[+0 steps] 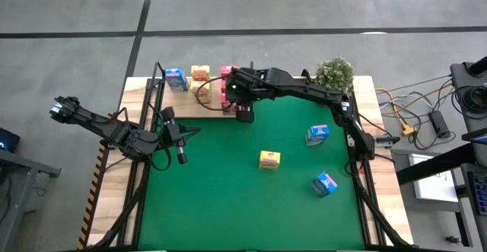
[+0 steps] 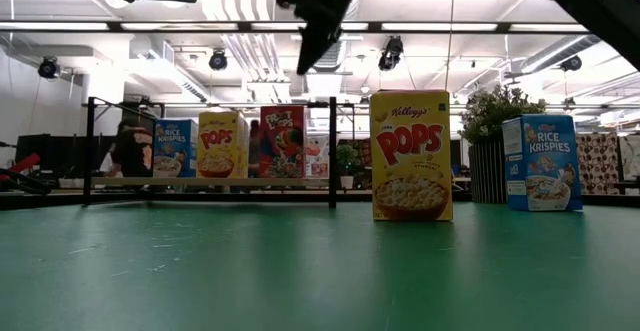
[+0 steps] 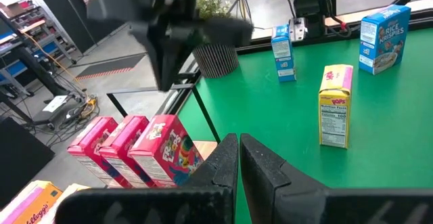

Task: Stack cereal on shelf
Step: Put the yellow cereal box aligned with the yellow cereal box on the shelf

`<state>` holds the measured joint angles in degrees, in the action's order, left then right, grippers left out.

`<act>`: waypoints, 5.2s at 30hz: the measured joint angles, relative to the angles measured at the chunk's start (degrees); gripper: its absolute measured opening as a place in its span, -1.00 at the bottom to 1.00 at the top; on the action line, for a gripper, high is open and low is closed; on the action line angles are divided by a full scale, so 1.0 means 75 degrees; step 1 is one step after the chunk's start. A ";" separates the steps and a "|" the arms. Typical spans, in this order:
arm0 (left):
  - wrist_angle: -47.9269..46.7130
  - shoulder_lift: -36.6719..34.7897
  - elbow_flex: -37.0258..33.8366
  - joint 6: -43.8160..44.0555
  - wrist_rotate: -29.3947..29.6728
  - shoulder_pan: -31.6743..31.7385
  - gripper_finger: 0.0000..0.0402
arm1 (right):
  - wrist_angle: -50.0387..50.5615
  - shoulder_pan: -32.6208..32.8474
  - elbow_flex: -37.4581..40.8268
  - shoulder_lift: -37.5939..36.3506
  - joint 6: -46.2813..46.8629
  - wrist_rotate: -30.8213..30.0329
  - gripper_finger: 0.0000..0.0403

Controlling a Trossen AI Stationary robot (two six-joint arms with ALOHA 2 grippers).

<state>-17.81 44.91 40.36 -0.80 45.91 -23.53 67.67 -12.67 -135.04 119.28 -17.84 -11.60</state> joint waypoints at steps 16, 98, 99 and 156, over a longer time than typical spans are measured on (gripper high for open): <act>0.0103 0.0001 0.0000 0.0531 -0.0003 -0.0003 -1.00 | 0.0322 0.1615 0.1351 -0.1453 0.0758 0.0750 -0.96; 0.1817 0.8135 0.5028 0.0009 -0.6044 0.2421 0.24 | -1.0653 0.2554 1.4300 -1.1636 -0.1315 0.1554 -0.96; 0.1942 0.8136 0.4948 0.0045 -0.6046 0.2425 0.24 | -1.0655 0.2554 1.4300 -1.1636 -0.1315 0.1554 -0.96; -0.0685 0.4908 0.3297 -0.1955 -0.6805 0.2902 -0.34 | -1.0591 0.2551 1.4294 -1.1531 -0.1432 0.1534 -0.96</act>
<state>-22.95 81.73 65.09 -15.46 -5.13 -1.77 -11.77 6.46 -27.83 32.80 -28.58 -0.10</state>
